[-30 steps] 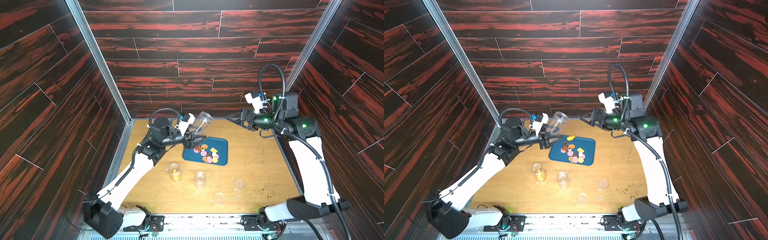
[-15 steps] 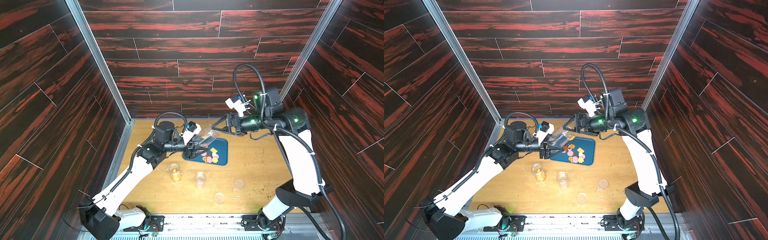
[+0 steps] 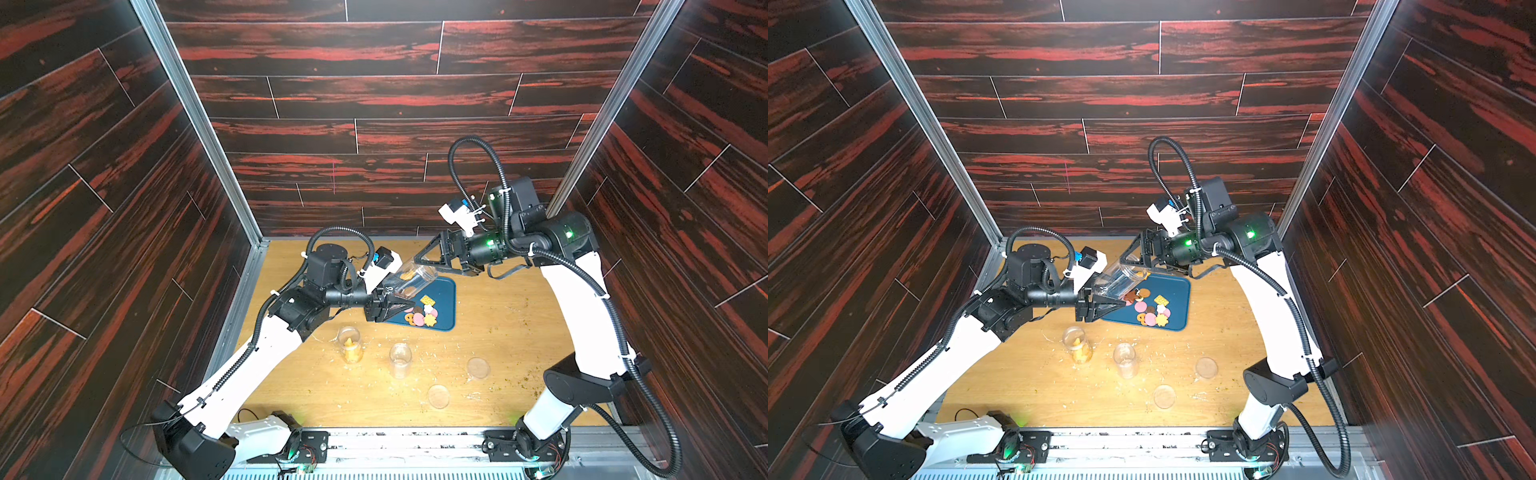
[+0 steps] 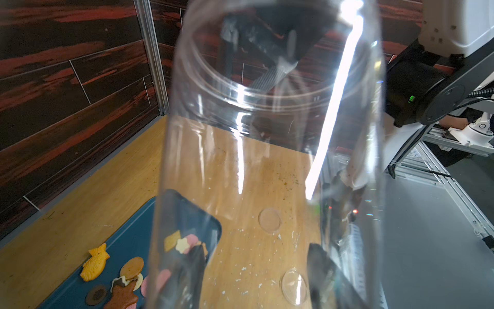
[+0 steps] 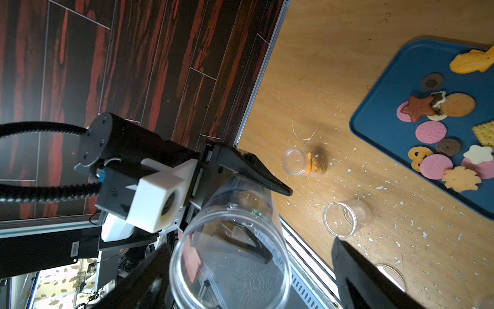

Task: Pour the cookies out of the jar
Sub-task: Place the jar at the center of the board.

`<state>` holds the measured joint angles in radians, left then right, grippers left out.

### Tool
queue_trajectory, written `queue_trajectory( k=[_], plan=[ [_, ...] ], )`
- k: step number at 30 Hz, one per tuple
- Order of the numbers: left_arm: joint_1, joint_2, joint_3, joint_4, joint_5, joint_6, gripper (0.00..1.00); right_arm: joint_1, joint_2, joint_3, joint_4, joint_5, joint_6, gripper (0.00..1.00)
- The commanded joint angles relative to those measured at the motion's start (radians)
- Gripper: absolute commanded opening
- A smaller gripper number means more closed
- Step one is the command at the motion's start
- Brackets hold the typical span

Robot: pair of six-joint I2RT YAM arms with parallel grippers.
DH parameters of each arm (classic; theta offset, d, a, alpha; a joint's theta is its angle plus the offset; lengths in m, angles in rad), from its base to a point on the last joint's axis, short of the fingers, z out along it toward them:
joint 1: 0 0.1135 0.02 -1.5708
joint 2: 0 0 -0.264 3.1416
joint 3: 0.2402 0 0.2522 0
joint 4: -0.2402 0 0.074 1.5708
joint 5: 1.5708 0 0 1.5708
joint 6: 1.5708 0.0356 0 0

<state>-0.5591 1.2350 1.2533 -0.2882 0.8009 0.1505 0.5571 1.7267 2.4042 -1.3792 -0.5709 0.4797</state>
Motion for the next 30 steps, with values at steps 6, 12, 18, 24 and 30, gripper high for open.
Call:
queue_trajectory(
  k=[6,12,18,24,30],
  plan=[
    [-0.014,-0.022,0.041,-0.051,-0.01,0.07,0.36,0.024,0.043,0.015,-0.043,-0.052,-0.001,0.81],
    [-0.018,-0.025,0.04,-0.067,-0.021,0.087,0.36,0.032,0.046,0.017,-0.05,-0.067,0.006,0.78],
    [-0.019,-0.026,0.042,-0.077,-0.029,0.096,0.36,0.04,0.051,0.012,-0.077,-0.072,-0.002,0.82],
    [-0.019,-0.031,0.042,-0.082,-0.035,0.102,0.36,0.059,0.055,0.012,-0.093,-0.078,-0.007,0.79],
    [-0.02,-0.031,0.043,-0.083,-0.036,0.104,0.36,0.06,0.055,0.01,-0.099,-0.078,-0.007,0.69]
  ],
)
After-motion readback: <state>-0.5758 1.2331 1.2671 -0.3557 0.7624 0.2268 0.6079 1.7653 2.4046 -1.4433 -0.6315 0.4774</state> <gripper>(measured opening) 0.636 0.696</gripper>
